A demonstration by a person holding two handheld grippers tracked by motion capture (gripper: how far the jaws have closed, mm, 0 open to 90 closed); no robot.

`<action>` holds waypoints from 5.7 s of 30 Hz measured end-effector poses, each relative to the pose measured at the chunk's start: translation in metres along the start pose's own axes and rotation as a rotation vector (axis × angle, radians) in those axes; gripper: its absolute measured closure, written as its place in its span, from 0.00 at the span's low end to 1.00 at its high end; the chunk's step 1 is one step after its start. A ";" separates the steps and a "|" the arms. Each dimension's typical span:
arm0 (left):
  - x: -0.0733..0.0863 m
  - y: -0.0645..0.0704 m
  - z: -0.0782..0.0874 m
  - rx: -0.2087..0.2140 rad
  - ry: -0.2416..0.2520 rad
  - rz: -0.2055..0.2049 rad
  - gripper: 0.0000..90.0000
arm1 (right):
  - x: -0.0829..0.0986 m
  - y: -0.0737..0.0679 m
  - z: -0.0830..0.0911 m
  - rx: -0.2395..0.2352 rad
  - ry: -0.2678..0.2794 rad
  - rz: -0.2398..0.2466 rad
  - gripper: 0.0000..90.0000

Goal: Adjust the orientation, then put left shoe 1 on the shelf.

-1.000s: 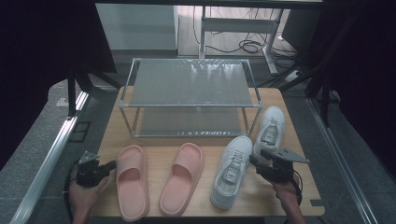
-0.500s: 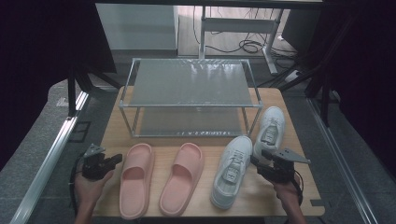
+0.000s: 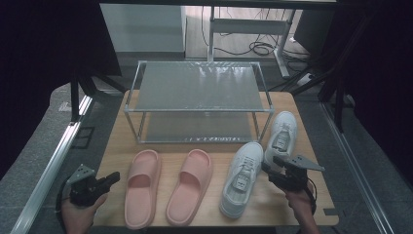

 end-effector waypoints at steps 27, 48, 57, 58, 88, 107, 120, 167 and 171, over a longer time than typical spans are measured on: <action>0.020 0.013 -0.018 0.050 -0.072 -0.018 1.00 | 0.002 -0.002 -0.002 0.000 -0.006 0.001 0.48; 0.010 -0.001 -0.025 0.043 -0.074 0.001 1.00 | 0.000 -0.004 0.000 -0.004 0.003 0.005 0.48; -0.004 -0.014 -0.033 0.031 -0.086 0.019 1.00 | -0.001 -0.002 0.001 -0.005 0.003 0.000 0.48; -0.005 -0.015 -0.034 0.030 -0.089 0.021 1.00 | -0.001 -0.002 0.001 -0.006 0.004 0.000 0.48; 0.002 0.038 -0.018 0.095 -0.058 -0.071 0.67 | -0.001 0.002 0.007 0.015 0.014 -0.002 0.48; 0.010 0.054 -0.045 0.114 -0.102 -0.080 0.69 | -0.002 -0.002 0.010 0.011 0.021 0.005 0.48; 0.008 0.054 -0.069 0.076 -0.132 -0.093 0.75 | 0.000 -0.003 0.010 0.007 0.017 0.009 0.47; -0.103 0.073 -0.096 0.047 -0.062 -0.154 0.94 | -0.001 -0.004 0.009 0.005 0.018 0.014 0.47; -0.113 0.073 -0.105 0.040 -0.050 -0.150 0.94 | -0.001 -0.004 0.008 0.004 0.016 0.013 0.47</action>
Point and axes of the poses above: each handheld gripper's, and its own axes: z roughly backward along the jaws, x roughly out of its underside, y roughly to its right, the point moved 8 cm from there along -z, roughly forward along the jaws, and after that the axes turned 11 degrees about -y, right-handed, at the moved point
